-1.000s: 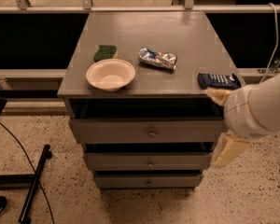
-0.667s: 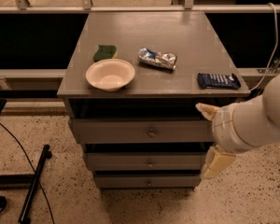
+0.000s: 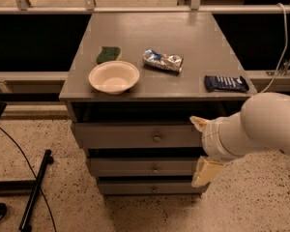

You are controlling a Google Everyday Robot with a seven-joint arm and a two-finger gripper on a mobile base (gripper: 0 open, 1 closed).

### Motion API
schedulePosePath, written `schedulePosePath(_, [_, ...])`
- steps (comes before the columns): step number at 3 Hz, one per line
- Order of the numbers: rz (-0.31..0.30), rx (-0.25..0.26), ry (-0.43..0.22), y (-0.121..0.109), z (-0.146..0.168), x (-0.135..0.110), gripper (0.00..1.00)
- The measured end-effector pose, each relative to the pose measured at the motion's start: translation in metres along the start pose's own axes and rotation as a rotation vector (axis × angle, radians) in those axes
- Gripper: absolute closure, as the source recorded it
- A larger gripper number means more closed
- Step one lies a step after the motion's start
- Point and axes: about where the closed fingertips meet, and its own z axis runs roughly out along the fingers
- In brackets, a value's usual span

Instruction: Open top drawer

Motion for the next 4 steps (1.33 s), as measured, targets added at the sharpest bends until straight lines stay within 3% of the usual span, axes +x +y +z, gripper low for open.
schedulePosePath(2, [-0.016, 0.011, 0.009, -0.024, 0.046, -0.001, 0.0])
schedulePosePath(4, [-0.024, -0.031, 0.029, -0.052, 0.108, 0.016, 0.0])
